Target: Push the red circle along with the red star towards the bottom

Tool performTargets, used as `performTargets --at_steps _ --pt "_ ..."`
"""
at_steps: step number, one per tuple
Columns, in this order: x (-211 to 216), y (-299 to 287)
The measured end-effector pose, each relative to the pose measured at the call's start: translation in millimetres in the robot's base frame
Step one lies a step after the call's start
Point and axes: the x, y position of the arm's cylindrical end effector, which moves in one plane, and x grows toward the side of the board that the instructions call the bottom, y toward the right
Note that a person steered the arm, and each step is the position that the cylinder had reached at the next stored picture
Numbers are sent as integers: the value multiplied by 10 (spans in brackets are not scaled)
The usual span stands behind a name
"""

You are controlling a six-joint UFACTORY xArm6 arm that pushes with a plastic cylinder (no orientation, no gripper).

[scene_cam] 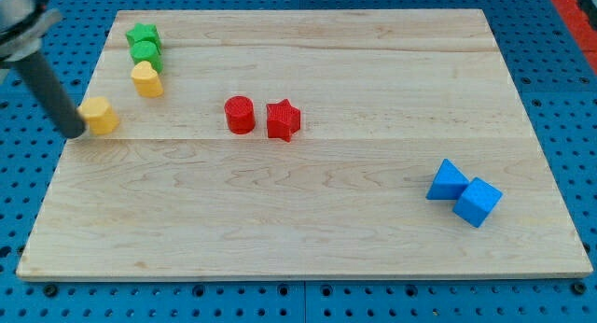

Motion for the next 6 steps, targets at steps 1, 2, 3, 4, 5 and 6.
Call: performTargets --at_steps 1,2,3,4,5,6 --pt "-345 48" --pt "-476 118" --pt "-112 222" --pt "124 351" --pt "-29 978" --pt "-133 1535"
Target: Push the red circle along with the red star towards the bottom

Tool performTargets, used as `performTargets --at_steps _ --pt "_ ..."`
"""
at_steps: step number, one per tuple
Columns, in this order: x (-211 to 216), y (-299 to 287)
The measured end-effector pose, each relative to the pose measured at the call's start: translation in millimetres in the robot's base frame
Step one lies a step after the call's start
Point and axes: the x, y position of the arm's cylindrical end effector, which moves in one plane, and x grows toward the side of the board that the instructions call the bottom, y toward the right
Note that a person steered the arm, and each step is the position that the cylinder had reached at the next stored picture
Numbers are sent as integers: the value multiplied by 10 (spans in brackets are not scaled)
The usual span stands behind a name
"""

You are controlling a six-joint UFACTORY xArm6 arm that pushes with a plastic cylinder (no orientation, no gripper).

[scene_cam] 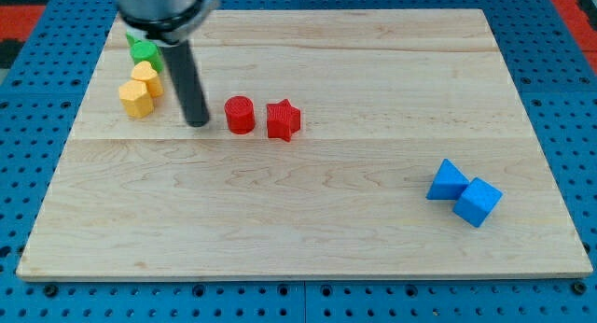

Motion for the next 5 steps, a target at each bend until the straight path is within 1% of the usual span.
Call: performTargets --at_steps 1,2,3,4,5 --pt "-69 406" --pt "-184 503" --pt "-401 509" --pt "-494 661" --pt "-223 1103"
